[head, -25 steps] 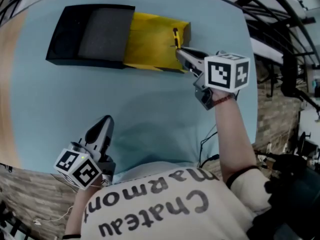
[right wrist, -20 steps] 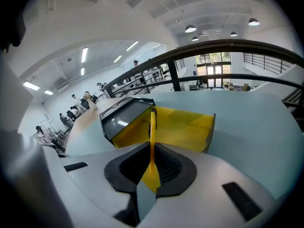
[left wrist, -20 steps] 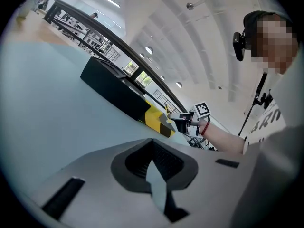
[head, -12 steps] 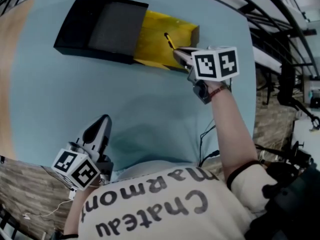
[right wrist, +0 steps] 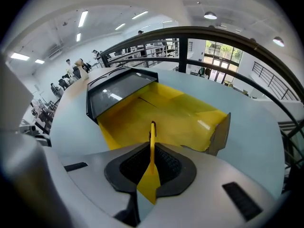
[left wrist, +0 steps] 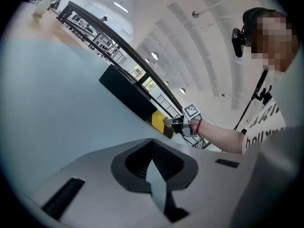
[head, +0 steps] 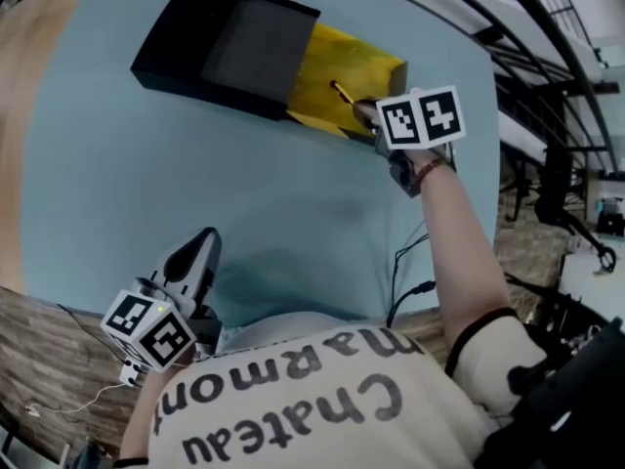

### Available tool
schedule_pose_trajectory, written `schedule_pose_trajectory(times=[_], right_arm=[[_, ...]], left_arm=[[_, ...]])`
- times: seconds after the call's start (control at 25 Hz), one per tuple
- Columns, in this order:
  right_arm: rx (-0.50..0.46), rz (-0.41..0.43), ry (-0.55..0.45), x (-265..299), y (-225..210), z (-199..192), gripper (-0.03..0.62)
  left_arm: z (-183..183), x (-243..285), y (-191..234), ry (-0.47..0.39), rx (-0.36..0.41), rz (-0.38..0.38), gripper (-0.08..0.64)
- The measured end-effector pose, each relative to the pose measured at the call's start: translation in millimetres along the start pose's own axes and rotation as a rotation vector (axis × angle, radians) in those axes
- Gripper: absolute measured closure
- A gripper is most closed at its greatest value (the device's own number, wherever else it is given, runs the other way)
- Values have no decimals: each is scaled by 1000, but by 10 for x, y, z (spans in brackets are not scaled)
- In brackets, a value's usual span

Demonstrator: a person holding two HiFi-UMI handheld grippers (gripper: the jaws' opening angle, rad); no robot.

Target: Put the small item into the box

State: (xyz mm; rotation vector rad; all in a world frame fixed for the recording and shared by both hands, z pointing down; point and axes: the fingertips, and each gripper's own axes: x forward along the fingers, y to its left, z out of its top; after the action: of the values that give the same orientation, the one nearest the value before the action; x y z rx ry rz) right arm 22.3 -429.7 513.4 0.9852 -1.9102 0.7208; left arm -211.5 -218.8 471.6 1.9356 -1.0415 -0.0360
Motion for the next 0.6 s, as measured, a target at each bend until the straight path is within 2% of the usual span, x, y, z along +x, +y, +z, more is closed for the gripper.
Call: schedule_pose_trajectory(times=[0.32,0.6], right_arm=[[-44,-41,81,91,-24,-38,541],[-131,-74,170,168,-18,-125,541]], left_arm=[[27,-84,61,-16,-8,9,557],[9,-90,61,-22,-12,7,557]])
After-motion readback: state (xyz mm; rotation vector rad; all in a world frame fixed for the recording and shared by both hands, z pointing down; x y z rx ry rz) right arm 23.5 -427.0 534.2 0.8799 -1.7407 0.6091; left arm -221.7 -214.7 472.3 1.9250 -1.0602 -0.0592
